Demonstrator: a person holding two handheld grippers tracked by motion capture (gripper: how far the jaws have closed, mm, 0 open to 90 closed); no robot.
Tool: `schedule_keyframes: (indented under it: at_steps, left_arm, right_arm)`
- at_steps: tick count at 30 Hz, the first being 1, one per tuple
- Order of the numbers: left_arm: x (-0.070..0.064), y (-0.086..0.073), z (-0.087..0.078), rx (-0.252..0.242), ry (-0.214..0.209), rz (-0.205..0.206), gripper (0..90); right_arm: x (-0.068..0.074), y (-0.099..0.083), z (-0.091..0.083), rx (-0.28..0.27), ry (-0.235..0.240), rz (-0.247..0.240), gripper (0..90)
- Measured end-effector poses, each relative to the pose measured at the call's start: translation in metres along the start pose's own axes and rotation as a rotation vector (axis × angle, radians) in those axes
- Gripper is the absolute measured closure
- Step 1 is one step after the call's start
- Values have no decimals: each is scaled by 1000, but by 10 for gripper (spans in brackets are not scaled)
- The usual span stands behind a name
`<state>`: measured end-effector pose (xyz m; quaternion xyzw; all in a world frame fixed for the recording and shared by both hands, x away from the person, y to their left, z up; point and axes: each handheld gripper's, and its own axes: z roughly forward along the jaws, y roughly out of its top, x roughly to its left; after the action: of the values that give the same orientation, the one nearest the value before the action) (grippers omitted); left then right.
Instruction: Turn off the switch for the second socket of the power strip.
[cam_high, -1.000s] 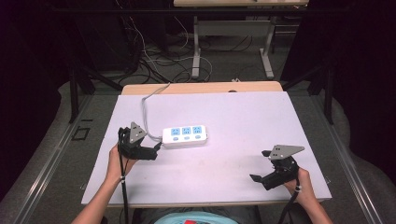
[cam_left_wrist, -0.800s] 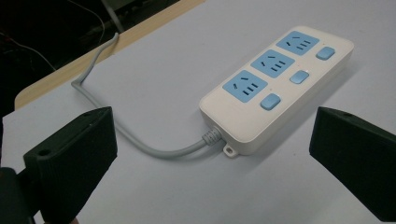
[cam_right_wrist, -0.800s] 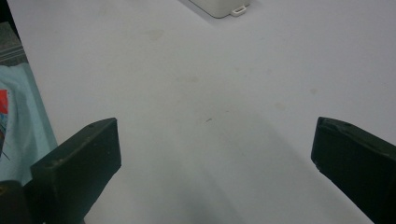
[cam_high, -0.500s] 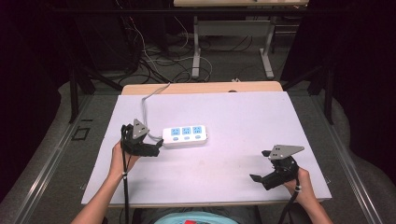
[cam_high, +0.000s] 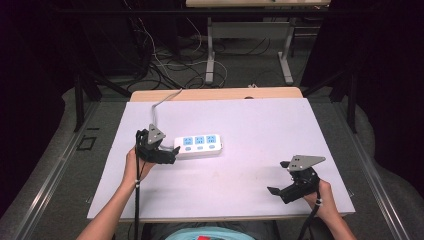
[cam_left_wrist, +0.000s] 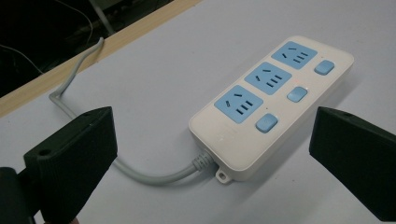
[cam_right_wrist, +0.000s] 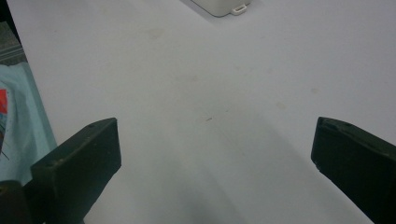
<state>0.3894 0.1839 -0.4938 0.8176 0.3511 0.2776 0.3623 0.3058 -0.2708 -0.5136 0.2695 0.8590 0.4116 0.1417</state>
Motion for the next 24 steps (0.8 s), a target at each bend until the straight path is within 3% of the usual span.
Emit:
schedule_keyframes:
  at_steps: [14, 22, 24]
  left_arm:
    - [-2, 7, 15, -10, -30, -20, 8]
    - [-3, 13, 25, -4, -40, -9, 7]
    - [-6, 13, 28, -17, -44, -29, 7]
  right_arm:
    - [0, 0, 0, 3, 9, 1, 12]
    - [0, 0, -1, 20, 15, 7, 12]
    - [0, 0, 0, 11, 12, 5, 12]
